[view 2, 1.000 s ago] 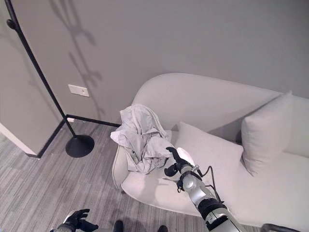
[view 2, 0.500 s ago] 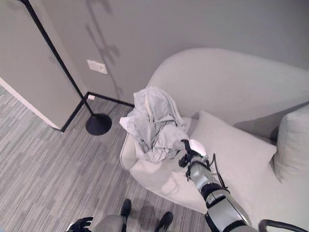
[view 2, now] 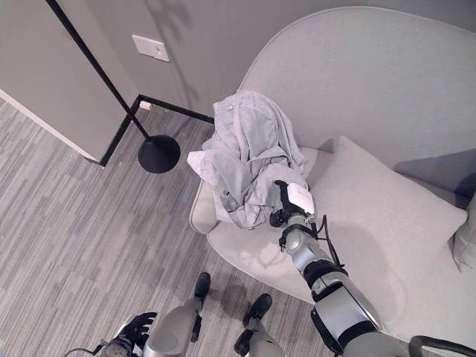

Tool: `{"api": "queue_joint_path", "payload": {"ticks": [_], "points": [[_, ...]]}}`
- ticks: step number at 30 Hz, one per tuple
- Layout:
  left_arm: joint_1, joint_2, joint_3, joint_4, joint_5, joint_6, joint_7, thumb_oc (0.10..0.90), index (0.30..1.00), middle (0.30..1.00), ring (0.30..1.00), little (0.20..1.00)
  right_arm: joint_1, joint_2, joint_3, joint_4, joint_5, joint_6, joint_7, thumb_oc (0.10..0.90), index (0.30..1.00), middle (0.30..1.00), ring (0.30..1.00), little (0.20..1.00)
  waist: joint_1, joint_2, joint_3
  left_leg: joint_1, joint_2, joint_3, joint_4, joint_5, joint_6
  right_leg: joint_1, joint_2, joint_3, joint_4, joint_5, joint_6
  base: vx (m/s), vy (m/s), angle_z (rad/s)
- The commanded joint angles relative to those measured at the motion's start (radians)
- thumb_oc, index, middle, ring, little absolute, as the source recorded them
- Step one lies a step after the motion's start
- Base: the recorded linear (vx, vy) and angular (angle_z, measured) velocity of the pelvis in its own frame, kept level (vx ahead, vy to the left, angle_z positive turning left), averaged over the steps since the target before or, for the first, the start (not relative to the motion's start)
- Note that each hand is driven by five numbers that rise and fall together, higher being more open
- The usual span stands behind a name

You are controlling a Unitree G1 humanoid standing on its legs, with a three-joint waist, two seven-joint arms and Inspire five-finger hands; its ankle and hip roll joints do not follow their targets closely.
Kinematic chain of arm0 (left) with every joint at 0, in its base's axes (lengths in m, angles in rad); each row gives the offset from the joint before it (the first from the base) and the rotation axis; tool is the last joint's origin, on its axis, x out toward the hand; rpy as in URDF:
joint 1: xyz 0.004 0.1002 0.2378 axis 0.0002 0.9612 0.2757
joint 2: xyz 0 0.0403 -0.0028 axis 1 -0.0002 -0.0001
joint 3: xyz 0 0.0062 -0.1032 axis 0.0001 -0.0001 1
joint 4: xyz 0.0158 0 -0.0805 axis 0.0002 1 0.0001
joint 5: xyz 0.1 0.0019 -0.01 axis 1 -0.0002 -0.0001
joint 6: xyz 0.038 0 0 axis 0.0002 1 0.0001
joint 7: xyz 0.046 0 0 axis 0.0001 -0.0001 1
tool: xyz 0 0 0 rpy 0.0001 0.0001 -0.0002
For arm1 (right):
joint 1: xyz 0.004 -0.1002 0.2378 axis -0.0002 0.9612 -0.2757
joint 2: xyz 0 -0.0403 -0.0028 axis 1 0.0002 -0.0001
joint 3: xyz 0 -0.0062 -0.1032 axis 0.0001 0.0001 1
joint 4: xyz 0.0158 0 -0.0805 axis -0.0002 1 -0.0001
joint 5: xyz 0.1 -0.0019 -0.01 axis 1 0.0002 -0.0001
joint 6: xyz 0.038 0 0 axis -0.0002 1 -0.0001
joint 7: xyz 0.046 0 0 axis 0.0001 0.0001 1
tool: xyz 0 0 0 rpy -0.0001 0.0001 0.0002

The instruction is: Hang the clothes on the sofa on the clothes rack.

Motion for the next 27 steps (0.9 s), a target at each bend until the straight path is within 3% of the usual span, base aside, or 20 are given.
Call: {"api": "queue_joint_path", "payload": {"ticks": [1, 7, 8, 9, 15, 17, 21, 26, 27], "points": [[-0.040, -0.023, -0.090, 0.024, 0.004, -0.043, 0.018, 0.800, 0.900, 0.900, 0.900, 0.900, -0.125, -0.042, 0.030, 0.040, 0.014, -0.035, -0.055, 0.800, 0.900, 0.900, 0.900, 0.900, 0.030, 0.002, -0.027, -0.062, 0.019, 0.026, -0.043, 0.024, -0.037, 0.054, -0.027, 0.067, 0.006, -0.099, 0.076, 0.01, 0.007, 0.04], [-0.066, -0.006, -0.142, -0.002, 0.000, -0.043, 0.007, 0.800, 0.900, 0.900, 0.900, 0.900, -0.226, -0.055, 0.053, 0.171, 0.080, -0.025, -0.006, 0.800, 0.900, 0.900, 0.900, 0.900, 0.065, 0.020, -0.008, -0.097, 0.013, 0.010, -0.046, 0.033, -0.044, 0.028, -0.029, 0.055, 0.006, -0.099, 0.078, 0.04, -0.002, 0.10], [-0.076, 0.007, -0.152, -0.017, -0.004, -0.044, -0.001, 0.800, 0.900, 0.900, 0.900, 0.900, -0.242, -0.052, 0.064, 0.217, 0.124, -0.018, 0.058, 0.496, 0.444, 0.444, 0.444, 0.444, 0.074, 0.025, -0.005, -0.107, 0.010, 0.003, -0.047, 0.036, -0.047, 0.021, -0.029, 0.050, 0.006, -0.101, 0.078, 0.03, -0.033, 0.04], [-0.082, 0.015, -0.163, -0.027, 0.002, -0.044, -0.004, 0.800, 0.900, 0.900, 0.900, 0.900, -0.246, -0.047, 0.074, 0.237, 0.142, -0.015, 0.091, 0.400, 0.300, 0.300, 0.300, 0.300, 0.078, 0.026, -0.002, -0.114, 0.009, -0.002, -0.048, 0.038, -0.049, 0.018, -0.028, 0.047, 0.006, -0.102, 0.077, 0.04, -0.036, 0.07], [-0.080, 0.031, -0.181, -0.067, 0.021, -0.042, -0.021, 0.800, 0.900, 0.900, 0.900, 0.900, -0.222, -0.023, 0.068, 0.264, 0.183, -0.011, 0.122, 0.400, 0.300, 0.300, 0.300, 0.300, 0.076, 0.028, 0.006, -0.128, 0.007, -0.007, -0.050, 0.043, -0.054, 0.006, -0.022, 0.048, 0.006, -0.106, 0.074, 0.02, -0.014, 0.08], [-0.081, 0.019, -0.172, -0.066, 0.027, -0.034, -0.018, 0.800, 0.900, 0.900, 0.900, 0.900, -0.161, 0.020, 0.065, 0.242, 0.177, -0.014, 0.105, 0.400, 0.300, 0.300, 0.300, 0.300, 0.059, 0.025, 0.010, -0.124, 0.012, -0.003, -0.052, 0.038, -0.053, 0.006, -0.019, 0.057, 0.006, -0.108, 0.073, 0.00, 0.000, 0.00], [-0.081, 0.013, -0.151, -0.054, 0.036, -0.031, -0.003, 0.800, 0.900, 0.900, 0.900, 0.900, -0.105, 0.026, 0.055, 0.190, 0.165, -0.020, 0.084, 0.400, 0.300, 0.300, 0.300, 0.300, 0.034, 0.014, 0.008, -0.113, 0.017, 0.006, -0.052, 0.033, -0.053, 0.006, -0.015, 0.070, 0.006, -0.111, 0.069, 0.00, 0.000, 0.00], [-0.069, 0.008, -0.107, -0.053, 0.063, -0.027, 0.025, 0.800, 0.900, 0.900, 0.900, 0.900, 0.009, -0.050, -0.013, -0.036, 0.121, -0.025, 0.023, 0.400, 0.300, 0.300, 0.300, 0.300, -0.023, -0.002, 0.000, -0.093, 0.032, 0.044, -0.053, 0.044, -0.042, 0.005, -0.017, 0.081, 0.006, -0.093, 0.062, -0.06, 0.025, -0.14], [-0.058, 0.008, -0.081, -0.063, 0.080, -0.028, 0.032, 0.800, 0.900, 0.900, 0.900, 0.900, 0.073, -0.119, -0.071, -0.201, 0.077, -0.022, -0.014, 0.400, 0.300, 0.300, 0.300, 0.300, -0.049, -0.012, -0.011, -0.072, 0.040, 0.060, -0.052, 0.032, -0.040, 0.014, -0.017, 0.095, 0.006, -0.098, 0.062, 0.00, -0.005, -0.24]]}}
